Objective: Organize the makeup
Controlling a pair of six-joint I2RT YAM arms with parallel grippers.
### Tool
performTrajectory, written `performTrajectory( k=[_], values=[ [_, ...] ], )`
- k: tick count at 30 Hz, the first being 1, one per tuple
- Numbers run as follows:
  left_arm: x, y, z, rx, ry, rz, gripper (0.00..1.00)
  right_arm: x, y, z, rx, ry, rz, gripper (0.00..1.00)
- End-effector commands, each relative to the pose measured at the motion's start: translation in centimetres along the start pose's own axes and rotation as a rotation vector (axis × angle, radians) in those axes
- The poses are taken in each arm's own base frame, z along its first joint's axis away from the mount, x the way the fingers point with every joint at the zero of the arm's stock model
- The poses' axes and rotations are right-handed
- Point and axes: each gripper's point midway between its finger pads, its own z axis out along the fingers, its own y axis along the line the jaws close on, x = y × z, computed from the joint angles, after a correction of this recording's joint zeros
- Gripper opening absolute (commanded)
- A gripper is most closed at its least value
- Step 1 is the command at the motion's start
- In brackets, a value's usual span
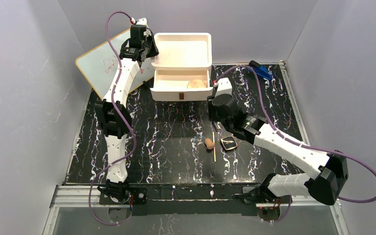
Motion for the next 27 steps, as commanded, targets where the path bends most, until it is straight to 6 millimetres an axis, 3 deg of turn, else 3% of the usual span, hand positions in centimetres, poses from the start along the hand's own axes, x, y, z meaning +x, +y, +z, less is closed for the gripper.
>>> performTrajectory(
  k=[1,8,17,21,27],
  values=[
    [-1.5,-1.7,-0.4,0.046,-0.048,-0.038,0.0,3.2,-2.5,-1.9,0.058,0.047,0.068,0.5],
    [-1.0,-2.4,-0.2,0.052,-0.038,-0.024,0.0,9.6,-3.7,-2.4,0.082,0.168,0.121,0.49],
    [-0.7,-2.8,-0.2,0.054,-0.035,-0.013,0.0,16.1,-2.0,-1.4,0.046,0.278,0.143,0.48],
    [-0.7,-2.7,-0.3,0.05,-0.035,-0.011,0.0,17.8,-1.8,-0.7,0.054,0.301,0.137,0.47],
    [-0.7,-2.8,-0.3,0.053,-0.034,-0.008,0.0,18.3,-2.0,0.1,0.08,0.296,0.12,0.48]
  ],
)
